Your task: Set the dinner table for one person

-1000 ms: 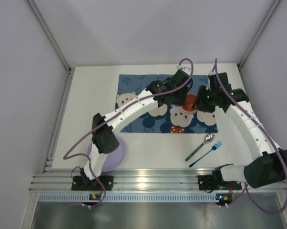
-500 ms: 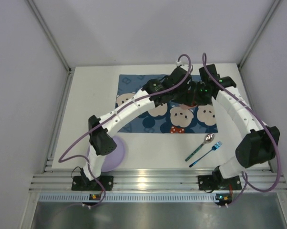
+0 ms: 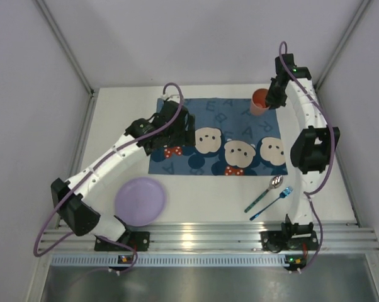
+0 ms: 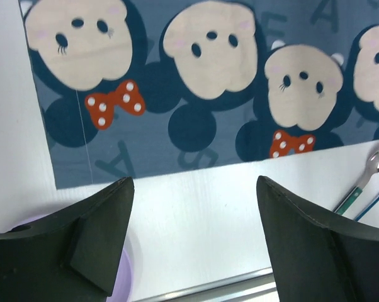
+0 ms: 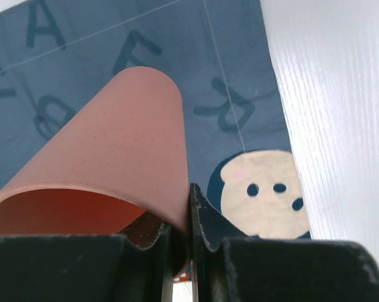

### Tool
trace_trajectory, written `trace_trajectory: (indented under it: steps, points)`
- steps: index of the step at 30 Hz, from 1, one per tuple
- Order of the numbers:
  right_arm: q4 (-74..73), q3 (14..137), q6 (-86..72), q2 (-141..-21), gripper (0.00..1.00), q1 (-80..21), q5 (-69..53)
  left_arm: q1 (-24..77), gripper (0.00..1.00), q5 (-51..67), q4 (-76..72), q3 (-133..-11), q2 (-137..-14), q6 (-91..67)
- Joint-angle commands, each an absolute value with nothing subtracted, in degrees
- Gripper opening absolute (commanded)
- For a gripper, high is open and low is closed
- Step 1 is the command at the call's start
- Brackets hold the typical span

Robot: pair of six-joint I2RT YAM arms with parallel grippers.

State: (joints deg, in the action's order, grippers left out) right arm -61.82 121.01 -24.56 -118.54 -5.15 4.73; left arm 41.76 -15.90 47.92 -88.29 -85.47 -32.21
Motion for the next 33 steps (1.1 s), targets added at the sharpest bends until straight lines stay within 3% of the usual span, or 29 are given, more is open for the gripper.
trace_trajectory:
  steps: [1,11,14,15,16,19,27,33]
  points:
    - [-67.1,131.4,-26.2,-125.5,0.00,-3.4,4.3,40.8,0.83,-15.7,46.6,-82.6,-81.2,-34.2]
    - [-67.2,140.8,-28.8,-137.1,0.01,-1.6,1.7,32.5,0.83,-12.7,49.0,-76.2,-73.8,-33.5]
    - [-66.8,140.9,-28.7,-137.8,0.21,-2.0,2.2,31.6,0.83,-13.0,50.1,-76.6,-73.5,-32.9]
    - [-66.6,140.8,-28.6,-138.0,0.29,-2.2,2.3,31.5,0.83,-13.1,50.2,-76.6,-73.4,-32.8]
    - [-66.5,140.9,-28.5,-138.2,0.46,-2.5,2.3,31.1,0.83,-13.2,50.4,-76.6,-73.2,-32.9]
    - [-65.9,141.5,-28.7,-138.5,0.66,-2.4,1.9,30.7,0.83,-13.0,50.3,-76.2,-72.5,-33.3]
    - [-57.3,142.3,-31.7,-129.3,0.98,-2.4,-2.5,30.2,0.83,-13.3,53.4,-75.8,-72.6,-34.5]
    - [-54.8,141.5,-32.1,-121.0,1.00,-2.5,-4.3,30.1,0.82,-16.2,57.2,-73.2,-75.5,-37.5]
